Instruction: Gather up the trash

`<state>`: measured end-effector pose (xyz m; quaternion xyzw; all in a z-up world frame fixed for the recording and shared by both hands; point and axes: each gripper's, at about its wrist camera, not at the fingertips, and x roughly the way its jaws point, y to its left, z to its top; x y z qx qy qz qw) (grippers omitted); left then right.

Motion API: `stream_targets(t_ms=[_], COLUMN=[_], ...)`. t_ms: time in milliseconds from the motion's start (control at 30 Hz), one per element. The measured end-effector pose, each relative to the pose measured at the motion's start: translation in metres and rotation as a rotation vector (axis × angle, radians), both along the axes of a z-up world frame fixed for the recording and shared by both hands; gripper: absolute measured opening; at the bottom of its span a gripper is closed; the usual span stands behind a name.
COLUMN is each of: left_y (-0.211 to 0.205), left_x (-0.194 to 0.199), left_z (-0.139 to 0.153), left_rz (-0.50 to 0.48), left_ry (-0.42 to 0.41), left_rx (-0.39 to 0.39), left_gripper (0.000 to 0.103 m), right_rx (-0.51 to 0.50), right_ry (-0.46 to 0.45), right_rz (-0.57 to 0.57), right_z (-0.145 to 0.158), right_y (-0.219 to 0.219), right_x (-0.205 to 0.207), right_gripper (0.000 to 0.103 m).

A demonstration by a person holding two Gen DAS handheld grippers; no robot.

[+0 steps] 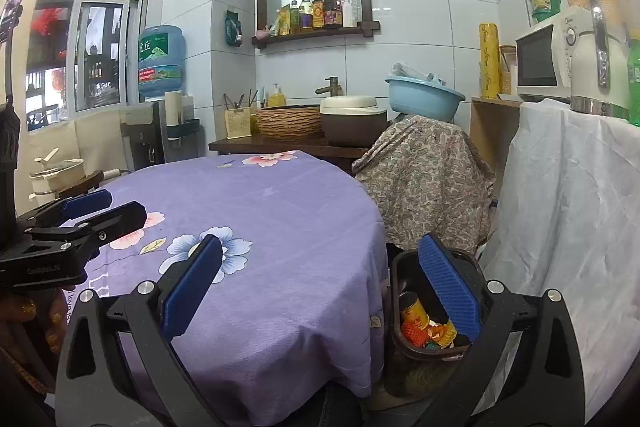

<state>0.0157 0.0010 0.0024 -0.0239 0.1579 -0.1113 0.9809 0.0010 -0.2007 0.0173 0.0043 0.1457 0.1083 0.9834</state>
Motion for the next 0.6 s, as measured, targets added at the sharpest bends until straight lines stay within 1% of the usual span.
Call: stream_targets(t_ms=[600], left_y=[-0.0008], left_x=[-0.0005], left_z=[0.0005], left_rz=[-0.002], left_ry=[0.003], left_rx=[0.005], left_gripper=[0.097], right_rx=[0.007], right_ry=[0.006], right_rz=[-0.004], right_z=[-0.0018], right_y=[-0.0061], right_x=[0.0017], right_gripper=[0.097])
